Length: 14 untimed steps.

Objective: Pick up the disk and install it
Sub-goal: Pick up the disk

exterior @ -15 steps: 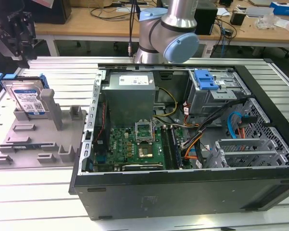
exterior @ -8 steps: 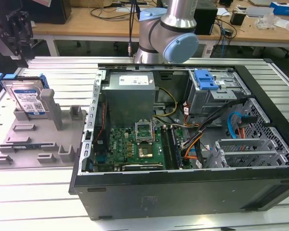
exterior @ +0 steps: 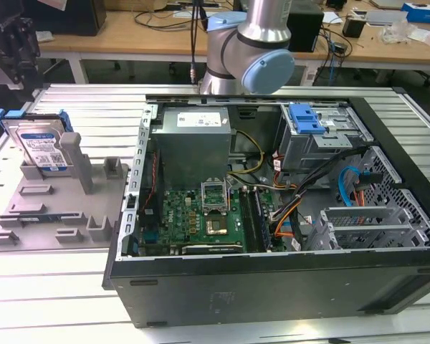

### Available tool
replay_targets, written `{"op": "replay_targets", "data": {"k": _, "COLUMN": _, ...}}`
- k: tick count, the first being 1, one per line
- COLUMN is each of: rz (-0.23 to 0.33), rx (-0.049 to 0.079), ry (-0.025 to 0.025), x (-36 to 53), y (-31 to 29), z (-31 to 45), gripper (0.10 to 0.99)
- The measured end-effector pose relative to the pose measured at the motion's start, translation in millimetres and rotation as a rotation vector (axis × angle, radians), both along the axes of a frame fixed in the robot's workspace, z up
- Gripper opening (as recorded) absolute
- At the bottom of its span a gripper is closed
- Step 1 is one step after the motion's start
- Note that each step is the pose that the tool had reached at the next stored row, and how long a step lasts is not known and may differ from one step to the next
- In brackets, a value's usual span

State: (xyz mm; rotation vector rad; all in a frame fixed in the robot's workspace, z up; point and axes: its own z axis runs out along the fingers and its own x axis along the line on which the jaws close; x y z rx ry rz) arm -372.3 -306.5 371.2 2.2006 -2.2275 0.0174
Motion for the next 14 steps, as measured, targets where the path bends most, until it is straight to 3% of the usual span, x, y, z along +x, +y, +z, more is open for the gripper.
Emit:
{"op": "replay_targets", "data": {"k": 2, "rz": 0.0, "rx": 0.0, "ry": -0.0001, "x": -11.4, "y": 0.0, "z": -1.3, "gripper": 0.482}}
{"op": "replay_targets", "data": {"k": 5, "rz": 0.0, "rx": 0.0, "ry": -0.0001, "x": -19.2, "y": 0.0, "z": -2.5, "gripper": 0.482}}
{"op": "replay_targets", "data": {"k": 14, "rz": 0.007, "rx": 0.0, "ry": 0.0002, "x": -31.9, "y": -0.1, "z": -12.5, "gripper": 0.482}}
